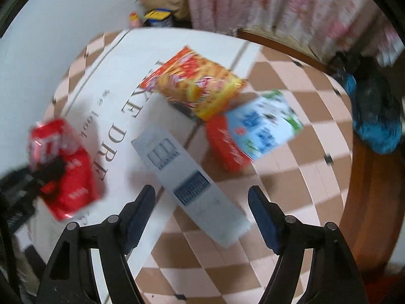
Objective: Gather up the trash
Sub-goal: 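Grasp red Coca-Cola can with left tool while right tool grasps white box, then carry can and white box over the bin and open both tools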
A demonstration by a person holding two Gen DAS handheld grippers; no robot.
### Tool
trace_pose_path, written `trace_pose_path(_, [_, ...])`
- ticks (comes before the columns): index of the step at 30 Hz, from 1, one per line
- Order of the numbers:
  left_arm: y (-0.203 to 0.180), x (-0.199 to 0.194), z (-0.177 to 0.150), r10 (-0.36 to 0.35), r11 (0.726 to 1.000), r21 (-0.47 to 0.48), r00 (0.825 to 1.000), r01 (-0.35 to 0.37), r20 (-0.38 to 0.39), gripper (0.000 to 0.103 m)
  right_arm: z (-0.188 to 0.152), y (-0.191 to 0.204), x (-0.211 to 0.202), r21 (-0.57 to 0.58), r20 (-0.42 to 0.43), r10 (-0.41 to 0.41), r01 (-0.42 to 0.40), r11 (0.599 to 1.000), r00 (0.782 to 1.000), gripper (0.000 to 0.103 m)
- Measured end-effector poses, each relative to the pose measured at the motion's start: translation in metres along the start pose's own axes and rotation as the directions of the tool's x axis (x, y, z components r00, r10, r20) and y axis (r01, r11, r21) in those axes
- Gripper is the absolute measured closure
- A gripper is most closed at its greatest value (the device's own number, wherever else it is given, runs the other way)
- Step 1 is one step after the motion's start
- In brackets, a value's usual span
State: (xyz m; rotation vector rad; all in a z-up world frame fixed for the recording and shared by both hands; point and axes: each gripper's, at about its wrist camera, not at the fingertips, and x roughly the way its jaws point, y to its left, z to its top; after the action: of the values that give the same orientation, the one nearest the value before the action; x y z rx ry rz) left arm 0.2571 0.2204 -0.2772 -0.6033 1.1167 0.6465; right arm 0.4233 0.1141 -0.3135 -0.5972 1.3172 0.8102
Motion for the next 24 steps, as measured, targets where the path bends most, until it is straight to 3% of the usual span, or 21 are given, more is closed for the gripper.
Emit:
trace_pose_path(3, [0.007, 0.015, 0.01, -0.033, 0.999, -0.028, 0.999, 0.032, -0.027, 0.058, 0.01, 0.016, 0.016, -0.066, -0.049, -0.031, 0.027, 0.997, 0.998, 0.026])
trace_pose_path(5, [0.006, 0.028, 0.017, -0.04, 0.999, -0.027, 0.998, 0.039, -0.053, 0.058, 0.014, 0.021, 0.026, -0.084, -0.08, -0.049, 0.042, 0.996, 0.996, 0.033])
trace_pose_path(7, [0.001, 0.033, 0.021, -0.048, 0.999, -0.017, 0.997, 0.047, -0.061, 0.057, 0.017, 0.022, 0.031, -0.076, -0.093, -0.045, 0.038, 0.996, 0.995, 0.048])
trace_pose_path(10, [-0.006, 0.031, 0.023, -0.034, 0.999, 0.02, 0.998, 0.035, -0.049, 0.058, 0.017, 0.015, 0.029, -0.027, -0.097, -0.022, 0.02, 0.999, 0.995, 0.057])
trace_pose_path(15, [-0.011, 0.031, 0.022, -0.02, 0.998, 0.066, 1.0, 0.022, -0.024, 0.058, 0.003, 0.007, 0.029, 0.043, -0.173, 0.012, -0.004, 0.999, 0.985, 0.056])
trace_pose_path(18, [-0.012, 0.031, 0.023, -0.015, 0.996, 0.083, 1.0, 0.017, -0.024, 0.058, 0.003, 0.007, 0.028, 0.051, -0.156, -0.001, 0.009, 0.999, 0.988, 0.041])
trace_pose_path(20, [-0.012, 0.027, 0.021, 0.005, 0.995, 0.095, 1.0, -0.003, -0.014, 0.059, 0.004, 0.007, 0.029, 0.054, -0.143, -0.013, 0.021, 0.998, 0.99, 0.04])
trace_pose_path(21, [-0.013, 0.025, 0.02, 0.014, 0.995, 0.098, 1.0, -0.014, 0.0, 0.059, 0.005, 0.008, 0.029, 0.052, -0.132, -0.02, 0.027, 0.998, 0.991, 0.042])
trace_pose_path(23, [-0.011, 0.017, 0.015, 0.029, 0.995, 0.097, 0.999, -0.031, 0.027, 0.06, 0.004, 0.018, 0.026, 0.037, -0.099, -0.037, 0.041, 0.998, 0.994, 0.063])
trace_pose_path(24, [-0.01, 0.013, 0.012, 0.039, 0.994, 0.099, 0.998, -0.043, 0.041, 0.06, 0.002, 0.02, 0.023, 0.024, -0.081, -0.053, 0.055, 0.998, 0.995, 0.063])
